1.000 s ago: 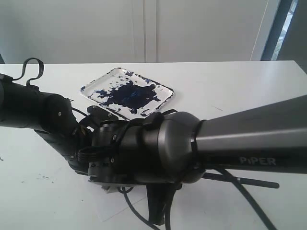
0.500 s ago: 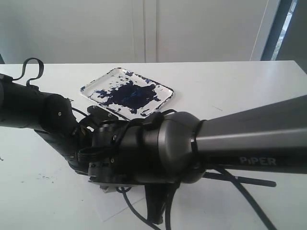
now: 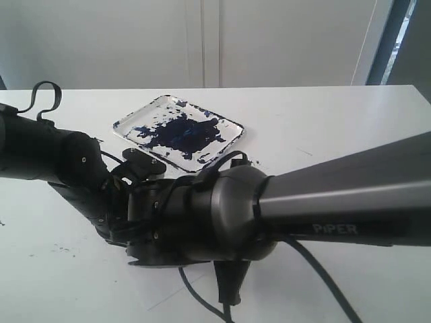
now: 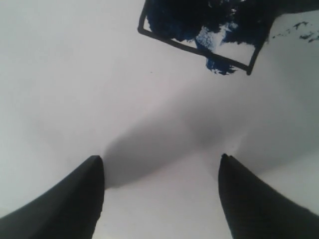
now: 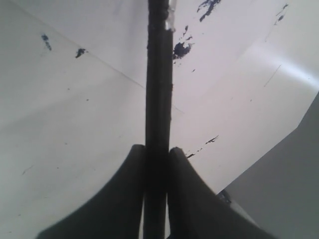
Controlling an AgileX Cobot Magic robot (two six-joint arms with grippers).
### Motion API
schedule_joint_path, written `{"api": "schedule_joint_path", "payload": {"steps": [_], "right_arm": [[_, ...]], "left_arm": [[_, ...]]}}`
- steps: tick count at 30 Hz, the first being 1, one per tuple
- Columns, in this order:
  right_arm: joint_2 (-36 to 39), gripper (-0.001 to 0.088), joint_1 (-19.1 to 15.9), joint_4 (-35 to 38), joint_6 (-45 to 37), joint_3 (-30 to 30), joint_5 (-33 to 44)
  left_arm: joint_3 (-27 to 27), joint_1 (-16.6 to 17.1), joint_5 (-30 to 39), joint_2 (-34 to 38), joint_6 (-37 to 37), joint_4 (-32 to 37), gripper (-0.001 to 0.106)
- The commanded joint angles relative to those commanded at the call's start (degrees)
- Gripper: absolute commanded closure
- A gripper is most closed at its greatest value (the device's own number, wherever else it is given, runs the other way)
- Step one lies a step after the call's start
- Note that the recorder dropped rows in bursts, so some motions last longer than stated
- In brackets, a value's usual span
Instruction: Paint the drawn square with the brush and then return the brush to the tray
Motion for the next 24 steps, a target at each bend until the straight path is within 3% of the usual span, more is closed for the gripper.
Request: {"api": "schedule_joint_path", "payload": {"steps": [19, 24], "right_arm": [[0.00, 0.0868, 0.03, 3.90, 0.00, 0.00, -6.72], [0.00, 0.0868, 0.51, 2.24, -0.12, -0.10, -4.49]], "left_arm": [[0.00, 0.00, -0.35, 0.00, 0.00, 0.00, 0.036], [0.00, 0.00, -0.47, 0.00, 0.00, 0.00, 0.036]]}}
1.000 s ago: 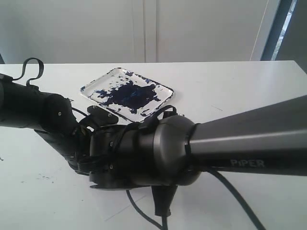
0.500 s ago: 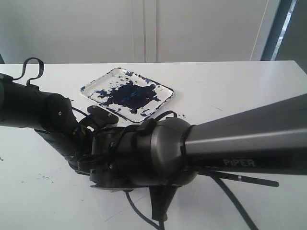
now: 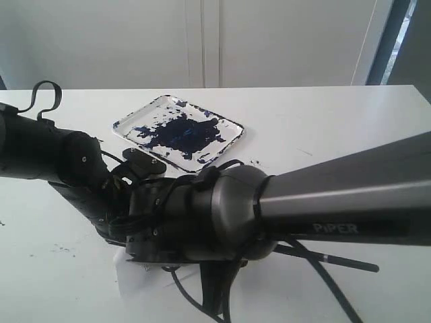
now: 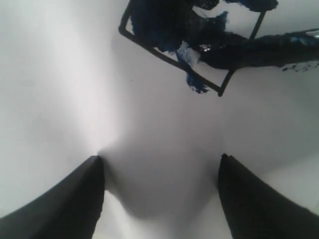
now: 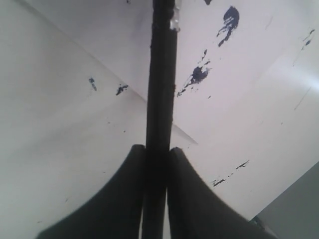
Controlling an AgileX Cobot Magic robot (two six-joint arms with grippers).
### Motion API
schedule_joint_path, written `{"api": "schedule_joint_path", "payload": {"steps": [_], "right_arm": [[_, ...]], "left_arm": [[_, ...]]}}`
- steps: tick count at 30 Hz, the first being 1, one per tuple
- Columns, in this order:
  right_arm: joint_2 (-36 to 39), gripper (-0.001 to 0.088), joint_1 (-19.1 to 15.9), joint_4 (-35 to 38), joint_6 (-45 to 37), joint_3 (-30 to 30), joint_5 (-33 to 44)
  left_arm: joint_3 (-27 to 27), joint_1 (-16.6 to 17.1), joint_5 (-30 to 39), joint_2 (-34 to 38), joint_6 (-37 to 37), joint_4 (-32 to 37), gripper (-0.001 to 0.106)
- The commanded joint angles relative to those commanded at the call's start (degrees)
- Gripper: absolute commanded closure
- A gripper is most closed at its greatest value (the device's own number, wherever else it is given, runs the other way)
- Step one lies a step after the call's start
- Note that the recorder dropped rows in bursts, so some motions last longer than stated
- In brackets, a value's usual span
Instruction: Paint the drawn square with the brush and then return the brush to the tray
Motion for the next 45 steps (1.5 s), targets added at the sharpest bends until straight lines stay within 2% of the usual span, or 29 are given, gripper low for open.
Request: {"api": "schedule_joint_path", "payload": {"steps": [3, 6, 16, 21, 28, 45], "right_arm": [[0.00, 0.0868, 0.00, -3.52, 0.52, 0.00, 4.29], [-0.49, 0.0868, 0.00, -6.76, 2.48, 0.00, 5.14], [-2.93, 0.0868, 0.00, -6.61, 2.74, 0.00, 5.14], [-1.86, 0.0868, 0.00, -4.15, 2.83, 0.00, 0.49], [-0.99, 0.0868, 0.00, -4.15, 2.83, 0.00, 1.34], [1.92, 0.0868, 0.00, -4.19, 2.83, 0.00, 2.32]], "left_arm": [[0.00, 0.00, 0.00, 0.00, 0.00, 0.00, 0.036], [0.00, 0.00, 0.00, 0.00, 0.00, 0.00, 0.036], [0.00, 0.00, 0.10, 0.00, 0.00, 0.00, 0.036], [0.00, 0.00, 0.22, 0.00, 0.00, 0.22, 0.036], [0.00, 0.00, 1.23, 0.23, -0.50, 2.47, 0.036], [0.00, 0.00, 1.70, 0.23, -1.77, 2.77, 0.036]]}}
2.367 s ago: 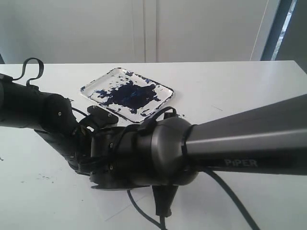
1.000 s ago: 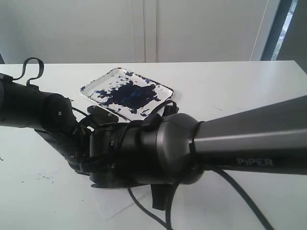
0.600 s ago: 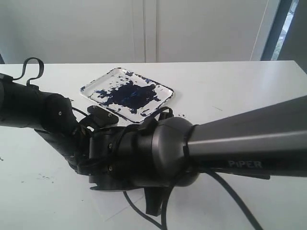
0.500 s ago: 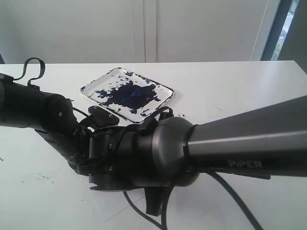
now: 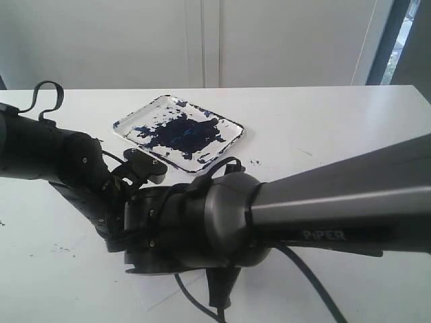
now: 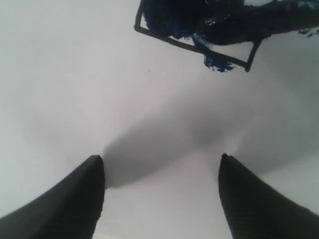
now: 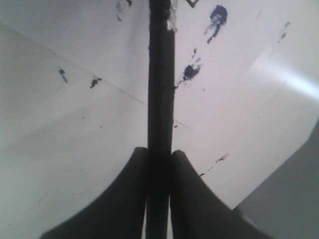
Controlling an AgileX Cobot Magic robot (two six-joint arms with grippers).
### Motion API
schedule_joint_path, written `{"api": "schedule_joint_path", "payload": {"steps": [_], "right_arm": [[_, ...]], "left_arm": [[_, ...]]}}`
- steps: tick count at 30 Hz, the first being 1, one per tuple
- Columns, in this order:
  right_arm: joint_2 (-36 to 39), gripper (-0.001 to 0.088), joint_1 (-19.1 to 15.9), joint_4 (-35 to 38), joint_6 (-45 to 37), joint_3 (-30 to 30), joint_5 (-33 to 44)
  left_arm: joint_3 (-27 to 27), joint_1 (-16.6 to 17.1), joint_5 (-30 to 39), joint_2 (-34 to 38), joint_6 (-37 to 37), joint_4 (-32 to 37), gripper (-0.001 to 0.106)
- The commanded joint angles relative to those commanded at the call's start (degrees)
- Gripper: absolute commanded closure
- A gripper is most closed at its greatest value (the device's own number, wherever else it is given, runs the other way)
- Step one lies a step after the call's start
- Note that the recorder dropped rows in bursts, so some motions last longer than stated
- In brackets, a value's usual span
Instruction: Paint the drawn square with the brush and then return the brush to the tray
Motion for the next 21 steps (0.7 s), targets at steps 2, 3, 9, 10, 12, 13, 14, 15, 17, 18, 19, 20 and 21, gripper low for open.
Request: {"api": "schedule_joint_path", "payload": {"steps": [2, 3, 9, 10, 12, 13, 14, 15, 17, 18, 19, 20, 21], "right_arm": [[0.56, 0.0868, 0.00, -0.43, 0.00, 0.00, 0.96], [0.85, 0.0868, 0.00, -0.92, 0.00, 0.00, 1.52], [1.31, 0.0868, 0.00, -4.22, 0.25, 0.00, 2.82], [1.31, 0.0868, -0.13, -4.50, 0.25, 0.00, 2.82], [1.31, 0.0868, -0.55, -4.93, 0.25, 0.00, 2.82], [1.31, 0.0868, -0.96, -5.16, 0.25, 0.00, 2.82], [1.31, 0.0868, -1.37, -5.31, 0.25, 0.00, 2.82], [1.31, 0.0868, -1.78, -5.41, 0.25, 0.00, 2.82], [1.31, 0.0868, -2.33, -5.41, 0.28, 0.00, 2.82], [1.31, 0.0868, -2.45, -5.56, 0.28, 0.00, 2.82], [1.31, 0.0868, -2.56, -5.99, 0.28, 0.00, 2.82], [1.31, 0.0868, -2.70, -6.49, 0.28, 0.00, 2.82], [1.31, 0.0868, -2.81, -6.92, 0.28, 0.00, 2.82]], "left_arm": [[0.00, 0.00, 0.00, 0.00, 0.00, 0.00, 0.036], [0.00, 0.00, 0.00, 0.00, 0.00, 0.00, 0.036], [0.00, 0.00, 0.24, 0.00, 0.00, 0.00, 0.036], [0.00, 0.00, 0.34, 0.00, 0.00, 0.00, 0.036], [0.00, 0.00, 0.47, 0.00, 0.00, 0.00, 0.036], [0.00, 0.00, 0.47, 0.00, 0.00, 0.00, 0.036], [0.00, 0.00, 0.47, 0.00, 0.00, 0.00, 0.036], [0.00, 0.00, 0.47, 0.00, 0.00, 0.00, 0.036], [0.00, 0.00, 0.47, 0.00, 0.00, 0.00, 0.036], [0.00, 0.00, 0.47, 0.00, 0.00, 0.00, 0.036], [0.00, 0.00, 0.47, 0.00, 0.00, 0.00, 0.036], [0.00, 0.00, 0.47, 0.00, 0.00, 0.00, 0.036], [0.00, 0.00, 0.47, 0.00, 0.00, 0.00, 0.036]]}}
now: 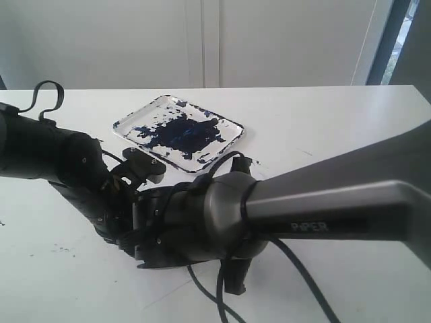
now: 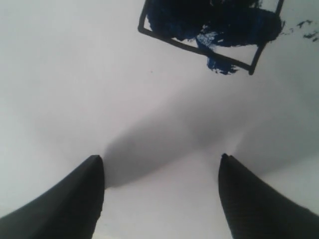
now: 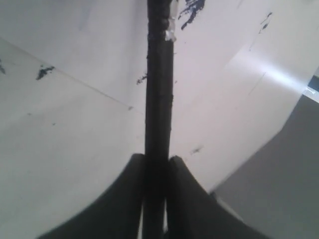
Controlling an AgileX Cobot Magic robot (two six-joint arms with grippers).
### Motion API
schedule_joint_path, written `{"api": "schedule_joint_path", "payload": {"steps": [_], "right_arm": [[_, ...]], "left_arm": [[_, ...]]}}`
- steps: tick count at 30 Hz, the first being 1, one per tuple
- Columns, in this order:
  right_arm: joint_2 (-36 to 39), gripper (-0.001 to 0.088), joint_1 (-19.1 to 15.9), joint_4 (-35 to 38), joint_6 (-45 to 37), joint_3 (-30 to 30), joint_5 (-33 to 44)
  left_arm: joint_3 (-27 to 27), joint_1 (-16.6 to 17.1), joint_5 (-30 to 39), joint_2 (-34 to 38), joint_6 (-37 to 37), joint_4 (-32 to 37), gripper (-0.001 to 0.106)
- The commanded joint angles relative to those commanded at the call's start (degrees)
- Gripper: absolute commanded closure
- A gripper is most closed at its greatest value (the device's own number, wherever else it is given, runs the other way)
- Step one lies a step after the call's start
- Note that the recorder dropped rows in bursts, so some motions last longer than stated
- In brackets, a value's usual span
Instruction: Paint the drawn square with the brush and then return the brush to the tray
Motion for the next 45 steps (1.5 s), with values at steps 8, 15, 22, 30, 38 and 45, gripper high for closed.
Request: {"api": "schedule_joint_path", "payload": {"steps": [8, 15, 22, 30, 38, 45], "right_arm": [[0.00, 0.0868, 0.55, 0.55, 0.00, 0.00, 0.00], [0.00, 0.0868, 3.24, 1.40, -0.69, 0.00, 0.00], [0.00, 0.0868, 4.08, 3.38, -0.95, 0.00, 0.00], [0.00, 0.0868, 4.08, 3.14, -0.95, 0.10, 0.00], [0.00, 0.0868, 0.65, -0.38, -0.95, 0.10, 0.00], [0.00, 0.0868, 2.95, 2.07, -2.00, 0.10, 0.00]], "left_arm": [[0.00, 0.00, 0.00, 0.00, 0.00, 0.00, 0.036], [0.00, 0.00, 0.00, 0.00, 0.00, 0.00, 0.036], [0.00, 0.00, 0.00, 0.00, 0.00, 0.00, 0.036], [0.00, 0.00, 0.00, 0.00, 0.00, 0.00, 0.036], [0.00, 0.00, 0.12, 0.00, 0.11, 0.00, 0.036], [0.00, 0.00, 0.00, 0.00, 0.22, 0.00, 0.036]]}}
